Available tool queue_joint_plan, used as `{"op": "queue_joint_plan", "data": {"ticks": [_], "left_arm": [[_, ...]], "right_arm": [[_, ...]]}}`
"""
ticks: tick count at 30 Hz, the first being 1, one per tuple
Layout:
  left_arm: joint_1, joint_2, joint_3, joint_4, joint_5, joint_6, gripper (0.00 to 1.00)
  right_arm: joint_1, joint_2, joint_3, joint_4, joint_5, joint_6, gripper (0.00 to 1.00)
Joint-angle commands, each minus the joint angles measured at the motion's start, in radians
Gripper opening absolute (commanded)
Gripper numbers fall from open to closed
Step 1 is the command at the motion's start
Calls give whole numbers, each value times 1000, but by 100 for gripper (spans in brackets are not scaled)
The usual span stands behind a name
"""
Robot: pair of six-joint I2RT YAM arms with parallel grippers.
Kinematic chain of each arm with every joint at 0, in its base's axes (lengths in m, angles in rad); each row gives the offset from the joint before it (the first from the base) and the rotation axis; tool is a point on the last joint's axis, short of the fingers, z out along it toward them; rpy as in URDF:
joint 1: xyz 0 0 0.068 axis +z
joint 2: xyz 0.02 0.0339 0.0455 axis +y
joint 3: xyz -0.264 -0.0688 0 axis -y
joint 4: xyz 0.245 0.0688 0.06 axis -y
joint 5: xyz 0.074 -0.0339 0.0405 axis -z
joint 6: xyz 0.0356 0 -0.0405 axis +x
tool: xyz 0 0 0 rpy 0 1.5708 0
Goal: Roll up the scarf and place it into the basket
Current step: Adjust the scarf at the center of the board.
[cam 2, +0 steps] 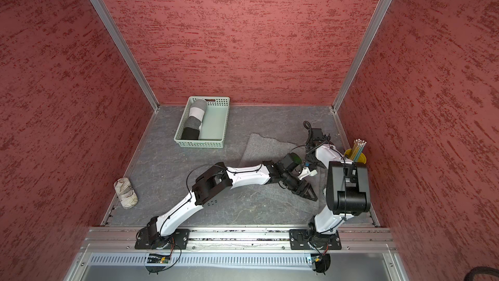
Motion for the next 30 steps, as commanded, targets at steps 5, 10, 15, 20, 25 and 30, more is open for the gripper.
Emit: {"op": "queue_joint_plan", "data": {"ticks": [5, 10, 15, 20, 25, 30], "left_arm": [[112, -404, -270, -62, -49, 163, 77], [222, -620, -439, -241, -396, 303, 79], [291, -670, -545, -263, -616, 456, 74], [291, -583, -535, -247, -633, 574, 56], [288, -470, -483, -271, -608, 581, 45], [288, -443, -501, -291, -623, 531, 39]], "right_arm": [[-4, -159, 30, -142, 153, 47, 68], [8, -315, -9, -179, -12, 33, 61], [29, -453, -174, -132, -181, 132, 45], [34, -532, -355, -16, -291, 239, 33], [35, -451, -396, 18, -199, 257, 25], [33, -247, -343, 126, -193, 213, 15]]}}
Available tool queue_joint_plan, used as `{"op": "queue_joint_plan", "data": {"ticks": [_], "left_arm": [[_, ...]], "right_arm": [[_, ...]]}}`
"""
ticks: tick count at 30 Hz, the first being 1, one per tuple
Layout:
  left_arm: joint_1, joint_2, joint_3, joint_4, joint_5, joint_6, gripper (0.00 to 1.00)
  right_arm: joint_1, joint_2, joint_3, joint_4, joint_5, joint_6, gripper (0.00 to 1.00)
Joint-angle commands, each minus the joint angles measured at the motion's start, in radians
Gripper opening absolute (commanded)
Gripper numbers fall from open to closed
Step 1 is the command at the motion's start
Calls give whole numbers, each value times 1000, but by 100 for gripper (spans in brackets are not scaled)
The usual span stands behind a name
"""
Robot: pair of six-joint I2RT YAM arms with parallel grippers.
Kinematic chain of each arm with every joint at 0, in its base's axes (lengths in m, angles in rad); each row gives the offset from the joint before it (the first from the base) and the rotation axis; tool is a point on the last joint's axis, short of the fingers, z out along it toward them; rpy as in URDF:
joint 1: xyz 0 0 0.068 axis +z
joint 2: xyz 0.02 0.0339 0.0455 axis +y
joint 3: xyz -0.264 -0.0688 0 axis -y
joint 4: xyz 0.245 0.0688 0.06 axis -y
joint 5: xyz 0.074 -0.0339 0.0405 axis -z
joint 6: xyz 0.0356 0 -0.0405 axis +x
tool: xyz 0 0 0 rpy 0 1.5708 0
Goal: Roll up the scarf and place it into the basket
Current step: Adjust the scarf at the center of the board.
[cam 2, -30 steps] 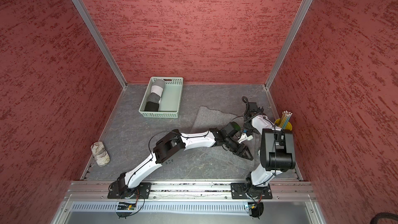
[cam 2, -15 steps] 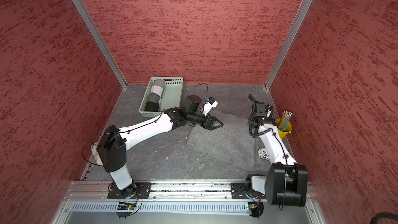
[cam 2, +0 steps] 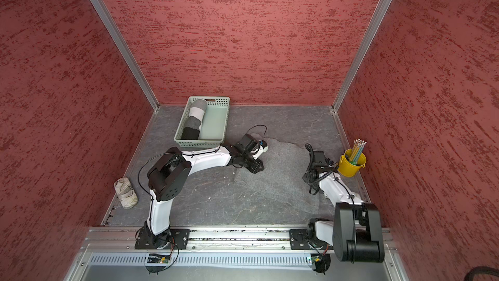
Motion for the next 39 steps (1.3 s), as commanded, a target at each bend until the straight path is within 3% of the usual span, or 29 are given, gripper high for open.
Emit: {"op": "queue_joint_plan", "data": {"ticks": [1, 7, 12, 17, 23, 28, 34, 39], "left_arm": [[-1, -15, -7, -9, -27, -21, 39], [-1, -89, -152, 6, -53, -85, 38], [-29, -149, -262, 91, 54, -185, 38], [-124, -126, -198, 134, 79, -225, 44], [-149, -152, -82, 125, 84, -170, 46], [-39, -256, -121, 113, 0, -248, 46], [115, -310, -209, 20, -194, -396, 47], [159, -324, -293, 49, -224, -458, 48]], "right_arm": [[3, 131, 67, 127, 5, -13, 15], [3, 452, 380, 139, 9, -130, 15], [4, 709, 715, 107, -41, -239, 22], [4, 823, 910, 124, -74, -342, 27], [7, 721, 961, 135, -113, -485, 41], [59, 453, 768, 184, -75, -518, 46], [340, 120, 467, 215, 215, -492, 45], [628, -23, 322, 158, 289, -368, 46]]}}
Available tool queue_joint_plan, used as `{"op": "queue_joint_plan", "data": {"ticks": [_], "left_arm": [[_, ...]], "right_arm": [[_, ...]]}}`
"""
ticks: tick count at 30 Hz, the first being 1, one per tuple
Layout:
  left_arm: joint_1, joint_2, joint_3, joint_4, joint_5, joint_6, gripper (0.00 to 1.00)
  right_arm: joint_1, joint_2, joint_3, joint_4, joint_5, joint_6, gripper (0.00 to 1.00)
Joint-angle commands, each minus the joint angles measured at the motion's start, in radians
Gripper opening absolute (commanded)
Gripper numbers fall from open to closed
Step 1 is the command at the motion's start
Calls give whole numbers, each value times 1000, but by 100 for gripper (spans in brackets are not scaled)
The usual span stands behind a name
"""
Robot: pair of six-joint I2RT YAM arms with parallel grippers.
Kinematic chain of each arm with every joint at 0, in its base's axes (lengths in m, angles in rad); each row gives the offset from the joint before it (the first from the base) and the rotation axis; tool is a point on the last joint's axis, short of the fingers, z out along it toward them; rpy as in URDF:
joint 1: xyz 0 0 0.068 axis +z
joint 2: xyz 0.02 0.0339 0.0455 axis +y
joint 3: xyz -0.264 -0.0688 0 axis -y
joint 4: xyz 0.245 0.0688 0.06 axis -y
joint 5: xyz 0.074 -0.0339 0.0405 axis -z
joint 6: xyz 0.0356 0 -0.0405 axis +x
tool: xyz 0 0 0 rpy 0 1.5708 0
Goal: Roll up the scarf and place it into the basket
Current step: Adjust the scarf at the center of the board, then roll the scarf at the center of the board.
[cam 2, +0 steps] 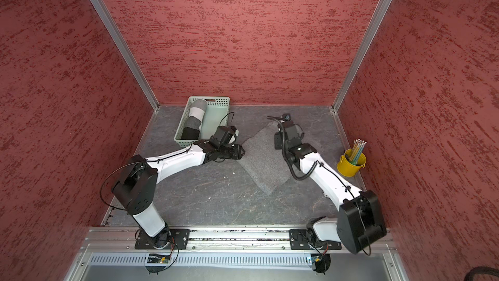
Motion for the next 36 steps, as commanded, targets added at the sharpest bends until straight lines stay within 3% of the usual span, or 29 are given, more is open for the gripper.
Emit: {"op": "queue_joint_plan", "data": {"ticks": [1, 5, 10, 19, 26, 29, 30, 32, 36], "left_arm": [[-4, -14, -40, -17, -57, -61, 48], [-3, -39, -81, -3, -78, -88, 48], [11, -90, -145, 19, -97, -110, 48], [46, -151, -218, 20, -101, -132, 50], [32, -118, -240, 107, -40, -188, 51], [6, -97, -253, 180, -23, -239, 70], [-4, -86, -254, 202, -18, -251, 72], [-16, -71, -245, 213, -26, -277, 72], [-11, -78, -260, 219, -51, -313, 72]], "right_arm": [[165, -32, -62, -81, 139, 113, 45], [397, 40, -45, -193, 181, 200, 45], [522, 212, -32, -223, 135, 222, 48], [539, 292, -94, -258, 111, 280, 55], [539, 348, -115, -289, 100, 357, 54], [539, 376, -114, -299, 104, 388, 51], [539, 382, -114, -296, 108, 394, 51], [539, 391, -108, -289, 127, 399, 46], [533, 418, -73, -255, 162, 367, 25]]}}
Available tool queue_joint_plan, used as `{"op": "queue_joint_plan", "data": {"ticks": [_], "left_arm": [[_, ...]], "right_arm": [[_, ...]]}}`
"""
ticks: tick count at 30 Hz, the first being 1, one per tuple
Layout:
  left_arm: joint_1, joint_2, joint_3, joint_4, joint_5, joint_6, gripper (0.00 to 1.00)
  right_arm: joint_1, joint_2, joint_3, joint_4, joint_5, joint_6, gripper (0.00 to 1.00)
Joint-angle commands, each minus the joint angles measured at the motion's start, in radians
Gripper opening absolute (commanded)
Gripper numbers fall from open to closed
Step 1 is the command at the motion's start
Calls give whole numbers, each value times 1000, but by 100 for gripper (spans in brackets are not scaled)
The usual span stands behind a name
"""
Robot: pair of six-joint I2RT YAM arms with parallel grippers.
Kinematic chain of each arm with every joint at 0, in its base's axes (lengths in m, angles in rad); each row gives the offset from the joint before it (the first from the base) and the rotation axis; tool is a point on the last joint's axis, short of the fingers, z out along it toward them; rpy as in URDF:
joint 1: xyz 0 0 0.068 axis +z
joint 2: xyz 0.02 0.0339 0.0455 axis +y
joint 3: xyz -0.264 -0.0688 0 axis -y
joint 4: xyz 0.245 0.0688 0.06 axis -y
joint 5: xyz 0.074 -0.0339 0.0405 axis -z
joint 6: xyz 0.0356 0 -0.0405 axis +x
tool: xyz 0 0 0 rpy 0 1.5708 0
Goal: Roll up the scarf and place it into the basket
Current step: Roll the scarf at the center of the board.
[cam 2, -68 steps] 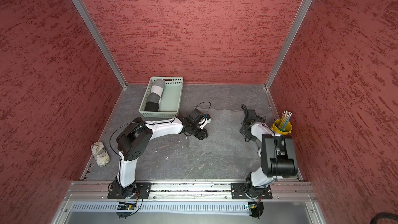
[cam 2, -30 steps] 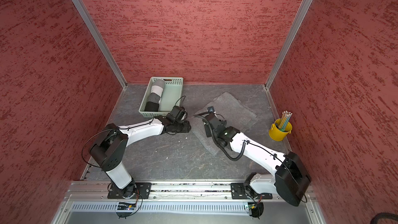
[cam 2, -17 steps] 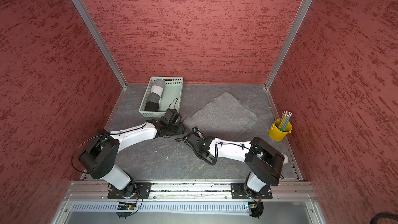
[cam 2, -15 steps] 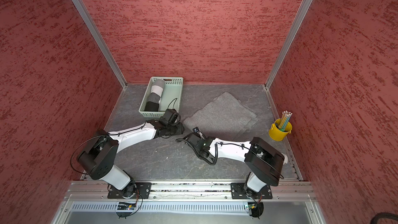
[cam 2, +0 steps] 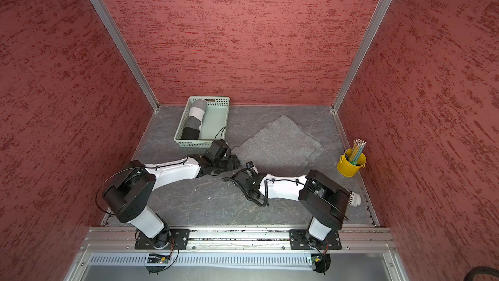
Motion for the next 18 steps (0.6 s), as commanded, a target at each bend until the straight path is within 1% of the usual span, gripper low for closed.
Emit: {"op": "queue_joint_plan", "data": {"ticks": [1, 3, 6, 10, 13, 15, 18], "left_arm": [[11, -9, -19, 39, -22, -48, 72], [16, -36, -33, 18, -45, -47, 72], [23, -87, -69, 0, -78, -47, 71], [41, -155, -130, -13, -97, -57, 71], [46, -197, -161, -20, -103, -51, 69], [42, -213, -167, -27, -101, -41, 67], [27, -220, -160, -31, -103, -19, 64]], "right_arm": [[-2, 57, 15, -8, 8, -1, 20], [-5, 71, 40, 7, -6, -19, 11], [-5, 80, 90, 21, -65, -33, 0], [-3, 57, 145, 52, -199, -11, 0], [-7, 19, 166, 59, -287, 46, 0], [-26, -6, 163, 58, -345, 81, 0], [-80, -58, 121, 80, -432, 127, 0]]}}
